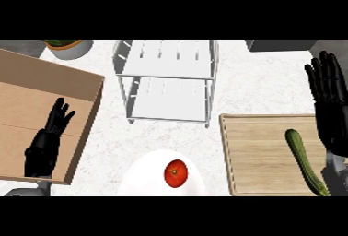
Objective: Pick the squash from the tray and place it in the tiered basket
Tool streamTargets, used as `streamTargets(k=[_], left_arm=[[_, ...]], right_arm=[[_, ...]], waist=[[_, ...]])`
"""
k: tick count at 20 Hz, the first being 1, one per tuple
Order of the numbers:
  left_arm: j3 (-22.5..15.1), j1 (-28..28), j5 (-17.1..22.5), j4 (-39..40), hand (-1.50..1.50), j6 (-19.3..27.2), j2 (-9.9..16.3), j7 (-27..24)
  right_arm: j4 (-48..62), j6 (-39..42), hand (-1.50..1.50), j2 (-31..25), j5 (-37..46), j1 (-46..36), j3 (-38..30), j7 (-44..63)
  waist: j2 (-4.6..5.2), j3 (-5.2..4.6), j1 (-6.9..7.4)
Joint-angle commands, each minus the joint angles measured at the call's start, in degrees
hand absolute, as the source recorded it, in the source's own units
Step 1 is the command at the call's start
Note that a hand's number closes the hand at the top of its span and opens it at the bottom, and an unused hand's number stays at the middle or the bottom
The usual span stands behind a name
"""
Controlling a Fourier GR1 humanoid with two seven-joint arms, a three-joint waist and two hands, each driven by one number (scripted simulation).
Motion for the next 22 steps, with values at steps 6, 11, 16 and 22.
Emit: streamTargets(k=[6,11,16,22], left_arm=[[-0.7,5.4,0.4,2.5,0.00,2.1,-4.5,6.0],[-2.3,7.4,0.7,-1.0,0.00,1.7,-7.4,8.7],[-3.4,7.3,-1.9,0.2,0.00,1.5,-9.1,8.4],[-3.0,6.7,-4.0,-2.4,0.00,2.4,-9.7,11.5]], right_arm=[[4.5,7.1,1.50,-14.4,-6.8,8.6,-19.9,-1.9],[15.2,-10.3,-1.50,-4.1,-10.8,11.5,-31.2,2.7],[10.9,2.8,-1.50,-5.4,-15.7,19.9,-34.4,-3.3],[5.7,10.1,-1.50,-16.6,-8.6,30.5,-26.9,10.9]], waist=[[3.65,-0.86,-1.45],[3.69,-0.76,-1.55],[3.52,-0.96,-0.86],[3.83,-1.24,-0.32]])
